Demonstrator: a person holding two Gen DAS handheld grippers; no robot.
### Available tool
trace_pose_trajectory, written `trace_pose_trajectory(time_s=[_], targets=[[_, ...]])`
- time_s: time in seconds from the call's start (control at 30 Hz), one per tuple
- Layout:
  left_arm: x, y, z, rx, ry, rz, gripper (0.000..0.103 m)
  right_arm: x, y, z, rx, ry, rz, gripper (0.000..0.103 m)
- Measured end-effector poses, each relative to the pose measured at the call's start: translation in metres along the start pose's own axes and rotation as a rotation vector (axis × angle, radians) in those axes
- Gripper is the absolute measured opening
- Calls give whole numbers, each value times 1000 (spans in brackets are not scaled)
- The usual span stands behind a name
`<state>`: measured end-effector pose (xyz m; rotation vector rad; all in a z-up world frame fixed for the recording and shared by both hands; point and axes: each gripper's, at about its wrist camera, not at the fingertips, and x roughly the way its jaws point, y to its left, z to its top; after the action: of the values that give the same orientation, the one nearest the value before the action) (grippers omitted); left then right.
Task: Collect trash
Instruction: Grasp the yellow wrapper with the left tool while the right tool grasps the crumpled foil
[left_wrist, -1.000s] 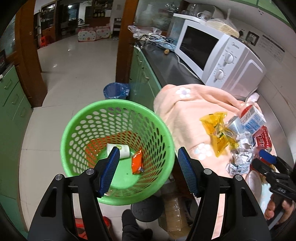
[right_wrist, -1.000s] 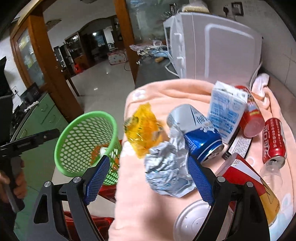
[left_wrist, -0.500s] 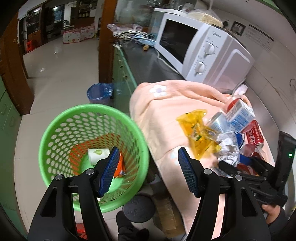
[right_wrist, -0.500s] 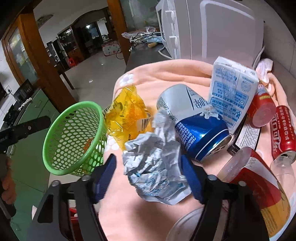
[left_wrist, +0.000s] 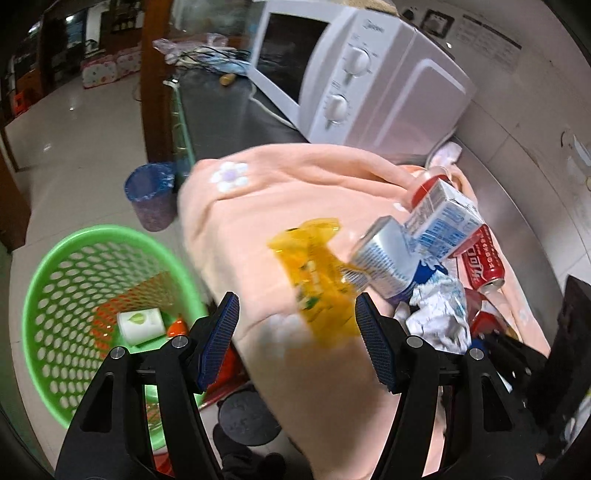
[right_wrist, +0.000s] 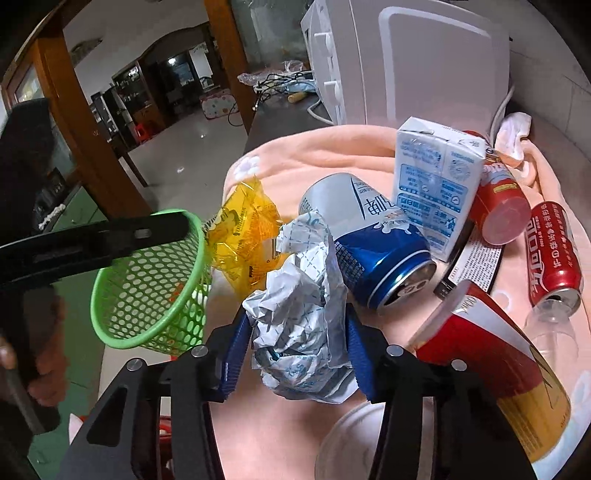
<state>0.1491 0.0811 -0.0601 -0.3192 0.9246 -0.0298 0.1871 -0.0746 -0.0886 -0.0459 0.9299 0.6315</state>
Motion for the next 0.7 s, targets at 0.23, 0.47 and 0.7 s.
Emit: trace_pose_trajectory(time_s=[0.23,0.47,0.7], targets=[[33,-14,12,-4,58,-48,65,-17,-2,-6,20,-27,16,48],[54,-29,9,66,95,-30,71,-24,-8,-11,34,-31,19,48],[61,-28,5,84,96,-19,75,-26,-11,-14,41,-29,17,48]])
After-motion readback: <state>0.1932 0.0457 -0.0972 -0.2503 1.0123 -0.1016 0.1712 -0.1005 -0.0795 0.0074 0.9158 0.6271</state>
